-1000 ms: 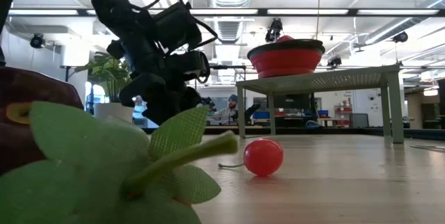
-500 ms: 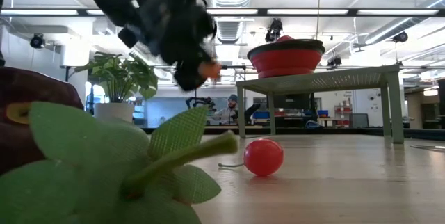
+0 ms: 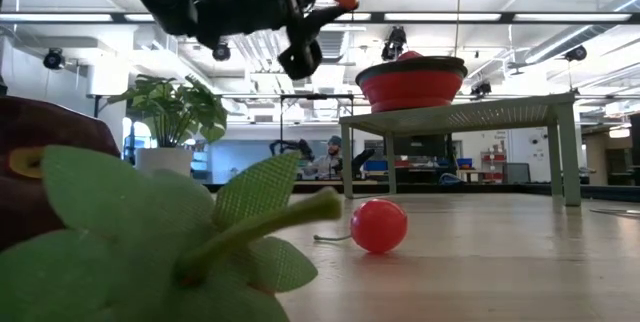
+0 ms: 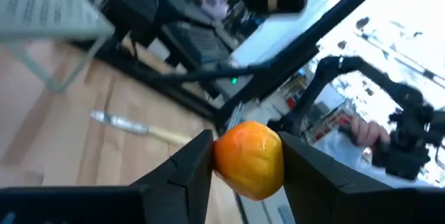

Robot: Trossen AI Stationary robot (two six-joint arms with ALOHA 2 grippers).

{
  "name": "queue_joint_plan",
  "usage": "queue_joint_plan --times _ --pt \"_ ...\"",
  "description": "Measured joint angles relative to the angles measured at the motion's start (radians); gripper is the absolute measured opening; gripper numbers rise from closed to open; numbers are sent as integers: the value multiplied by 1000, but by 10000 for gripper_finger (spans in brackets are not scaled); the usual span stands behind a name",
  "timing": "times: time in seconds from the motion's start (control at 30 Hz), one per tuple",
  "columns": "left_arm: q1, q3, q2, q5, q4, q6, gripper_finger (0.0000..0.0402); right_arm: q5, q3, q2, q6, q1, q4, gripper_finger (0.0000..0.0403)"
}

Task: Pick & Place Fruit
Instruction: Put the yellow pear into the red strainer bowl

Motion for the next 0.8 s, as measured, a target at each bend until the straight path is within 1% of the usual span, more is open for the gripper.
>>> queue_joint_plan --times 0.13,0.23,0.43,0.63,0.8 --pt "0 37 0 -40 9 5 155 -1 -27 0 14 17 113 12" --pt "0 62 0 -73 7 23 154 -5 -39 0 -8 16 144 29" --pt "0 99 1 -113 5 79 155 -6 -39 0 -8 16 166 95" --pt "0 128 1 -215 -21 183 155 -9 -38 0 8 15 174 171" --pt "5 156 1 -278 -33 248 154 -9 -38 0 3 15 174 215"
